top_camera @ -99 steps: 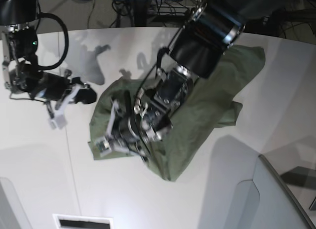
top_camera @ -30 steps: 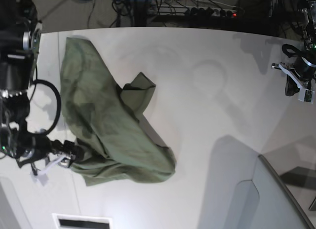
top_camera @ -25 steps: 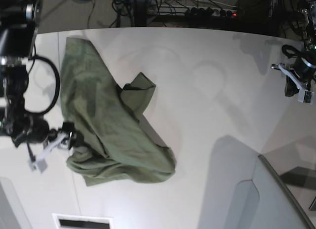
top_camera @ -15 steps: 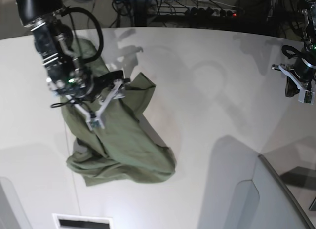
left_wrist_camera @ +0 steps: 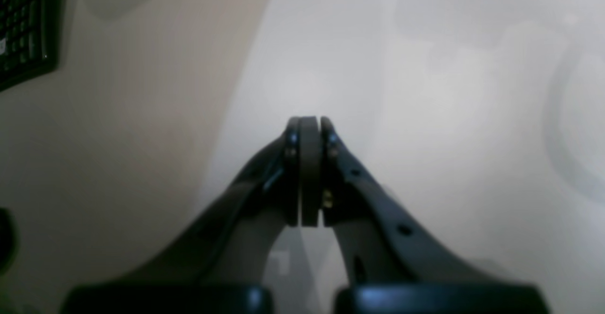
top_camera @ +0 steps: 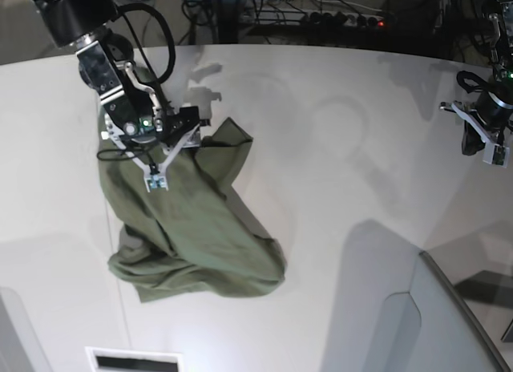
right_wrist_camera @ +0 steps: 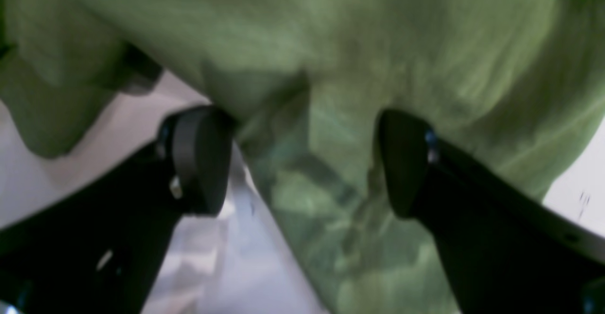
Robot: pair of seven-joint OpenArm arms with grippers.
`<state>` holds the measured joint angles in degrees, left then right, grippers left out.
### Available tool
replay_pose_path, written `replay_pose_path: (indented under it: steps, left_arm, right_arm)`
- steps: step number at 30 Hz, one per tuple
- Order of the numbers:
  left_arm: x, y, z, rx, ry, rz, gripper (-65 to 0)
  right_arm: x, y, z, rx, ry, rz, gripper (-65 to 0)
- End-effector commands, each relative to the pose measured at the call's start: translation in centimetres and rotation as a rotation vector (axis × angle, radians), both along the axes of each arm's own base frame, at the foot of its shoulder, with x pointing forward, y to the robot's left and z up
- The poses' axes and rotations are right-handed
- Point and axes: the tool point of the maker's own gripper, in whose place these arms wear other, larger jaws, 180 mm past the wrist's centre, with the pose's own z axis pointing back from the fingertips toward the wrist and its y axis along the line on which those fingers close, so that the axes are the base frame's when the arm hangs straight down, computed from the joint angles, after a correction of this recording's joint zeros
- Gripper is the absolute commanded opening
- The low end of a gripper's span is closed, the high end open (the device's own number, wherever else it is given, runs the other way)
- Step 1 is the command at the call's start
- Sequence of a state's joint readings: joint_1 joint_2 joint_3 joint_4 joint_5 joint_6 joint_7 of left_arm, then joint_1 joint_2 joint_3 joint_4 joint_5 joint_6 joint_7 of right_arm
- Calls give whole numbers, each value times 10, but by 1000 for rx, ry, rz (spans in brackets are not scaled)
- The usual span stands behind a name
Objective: Layout the t-shirt on the table in an organized manner, then fold the t-shirt properly
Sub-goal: 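Regrasp the shirt edge with the right gripper and lift it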
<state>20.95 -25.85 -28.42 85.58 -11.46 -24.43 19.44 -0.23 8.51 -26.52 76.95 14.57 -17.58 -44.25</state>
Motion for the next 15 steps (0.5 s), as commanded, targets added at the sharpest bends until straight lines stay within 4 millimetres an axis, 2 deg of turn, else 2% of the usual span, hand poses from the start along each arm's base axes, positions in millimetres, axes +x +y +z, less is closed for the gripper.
replay_pose_path:
  steps: [1, 4, 6, 10, 15]
  left_arm:
    - [8, 5, 14, 16, -44, -6, -650]
    - [8, 5, 14, 16, -44, -6, -650]
    - [8, 5, 14, 16, -44, -6, -650]
    - [8, 5, 14, 16, -44, -6, -650]
    - [9, 6, 15, 18, -47, -6, -650]
  right_arm:
    - [6, -6, -3, -9, -10, -12, -249]
    - [7, -8, -5, -13, -1, -16, -453]
    - [7, -7, -4, -8, -3, -18, -648]
    - [9, 8, 14, 38, -55, -3, -650]
    - [3, 40, 66, 141, -84, 39, -650]
